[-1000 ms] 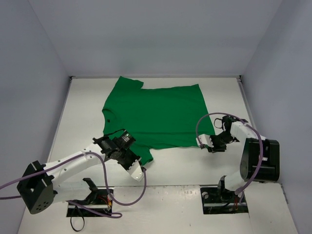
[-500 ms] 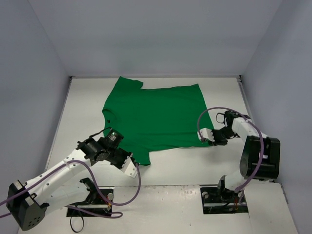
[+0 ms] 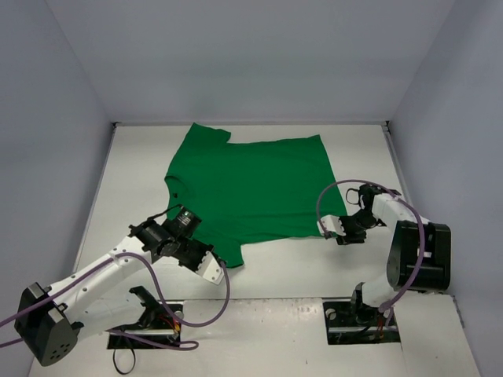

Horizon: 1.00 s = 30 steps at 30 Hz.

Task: Fold and stack the t-shirts
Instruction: Grap the side of the flattened tshirt closest away from the robot with both arms

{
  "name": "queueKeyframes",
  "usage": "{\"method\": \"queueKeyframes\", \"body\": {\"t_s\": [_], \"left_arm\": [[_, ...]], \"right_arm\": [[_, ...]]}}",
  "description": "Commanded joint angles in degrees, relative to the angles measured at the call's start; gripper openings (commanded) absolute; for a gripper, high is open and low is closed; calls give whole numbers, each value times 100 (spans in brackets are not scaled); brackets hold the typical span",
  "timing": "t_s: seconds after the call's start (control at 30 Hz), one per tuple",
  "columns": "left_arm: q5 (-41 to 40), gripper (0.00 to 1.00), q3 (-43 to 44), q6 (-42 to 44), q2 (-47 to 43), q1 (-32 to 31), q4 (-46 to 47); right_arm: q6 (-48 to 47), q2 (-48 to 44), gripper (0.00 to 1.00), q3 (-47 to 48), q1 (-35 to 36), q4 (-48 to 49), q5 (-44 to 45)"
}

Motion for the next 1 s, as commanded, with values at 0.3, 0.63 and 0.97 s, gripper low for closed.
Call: {"method": "queueKeyframes", "body": {"t_s": [0.3,0.63,0.97], "left_arm": [[315,0,214,-203,-344,131,-196],[504,0,274,-94,-662,138,-593],[529,0,235,-119,-809,136,-765]], "right_arm": [[6,654,31,413,-27,-160,0],[138,228,6,131,-24,-160,-26],[219,-562,8,-108,-10,-218,-276]]}}
